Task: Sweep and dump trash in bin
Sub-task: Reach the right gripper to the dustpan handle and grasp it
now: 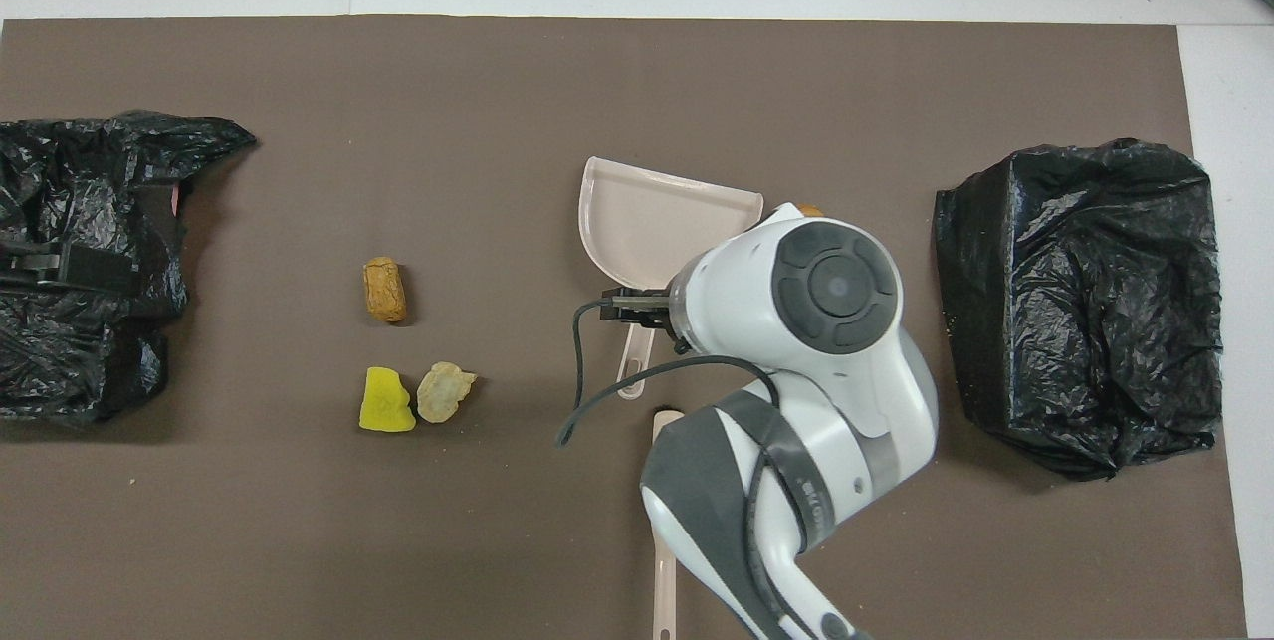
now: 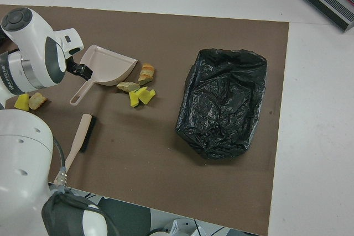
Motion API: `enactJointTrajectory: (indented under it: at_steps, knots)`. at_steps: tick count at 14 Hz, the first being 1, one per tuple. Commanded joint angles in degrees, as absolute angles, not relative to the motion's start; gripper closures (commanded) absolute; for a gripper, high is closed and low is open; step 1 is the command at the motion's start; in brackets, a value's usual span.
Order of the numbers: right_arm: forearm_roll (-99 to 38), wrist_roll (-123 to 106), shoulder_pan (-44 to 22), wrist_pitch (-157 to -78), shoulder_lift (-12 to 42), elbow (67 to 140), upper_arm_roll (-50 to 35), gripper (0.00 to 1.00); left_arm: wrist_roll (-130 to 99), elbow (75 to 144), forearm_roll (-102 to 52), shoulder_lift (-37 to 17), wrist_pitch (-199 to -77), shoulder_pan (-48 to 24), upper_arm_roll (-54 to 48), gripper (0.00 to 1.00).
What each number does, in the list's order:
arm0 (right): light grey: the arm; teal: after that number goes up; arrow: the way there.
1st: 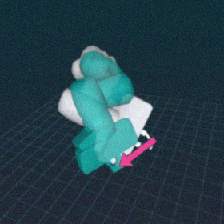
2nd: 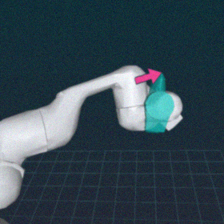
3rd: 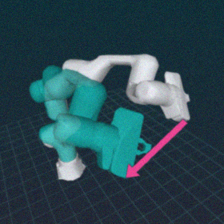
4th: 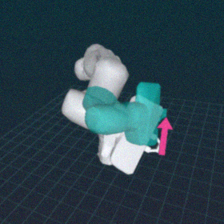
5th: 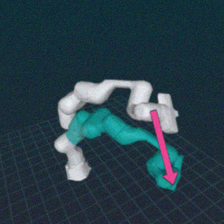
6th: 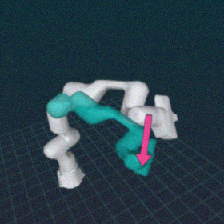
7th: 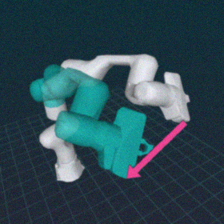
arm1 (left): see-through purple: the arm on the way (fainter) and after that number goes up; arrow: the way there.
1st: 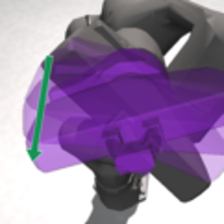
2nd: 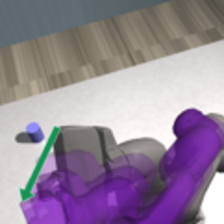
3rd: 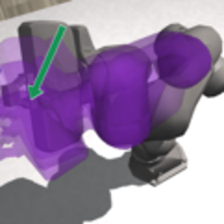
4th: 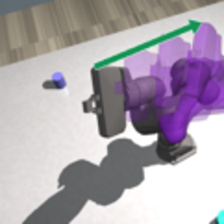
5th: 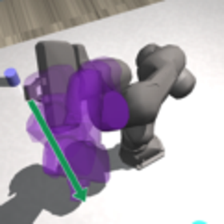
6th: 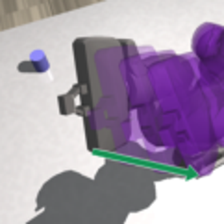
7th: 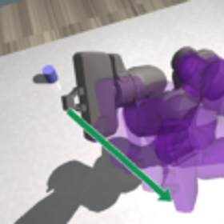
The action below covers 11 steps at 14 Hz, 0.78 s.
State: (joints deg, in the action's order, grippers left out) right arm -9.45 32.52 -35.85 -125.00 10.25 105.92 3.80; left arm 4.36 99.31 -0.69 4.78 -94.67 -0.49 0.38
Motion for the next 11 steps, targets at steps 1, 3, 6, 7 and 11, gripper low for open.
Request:
enactJointTrajectory:
  at_steps: [1,3,6,7,11]
  knots:
    - [-10.90,32.61,-36.56,-127.35,14.23,105.03,4.13,0.00,4.57,100.28,0.26,5.98,-94.66,-0.62,0.53,0.00]
    - [-10.90,32.96,-37.61,-127.70,17.47,105.21,4.13,0.00,4.57,100.28,0.26,5.98,-94.66,-0.62,0.53,0.00]
    - [-10.72,36.03,-40.07,-131.13,20.39,105.12,4.22,0.00,4.57,100.28,0.26,5.98,-94.66,-0.62,0.53,0.00]
    - [-10.29,36.04,-40.08,-130.96,20.39,105.12,4.22,0.00,4.57,100.28,0.26,5.98,-94.75,-0.62,0.53,0.00]
    - [-7.92,36.21,-39.90,-129.90,20.30,105.03,4.57,0.00,4.57,100.28,0.26,5.98,-94.66,-0.96,0.53,0.00]
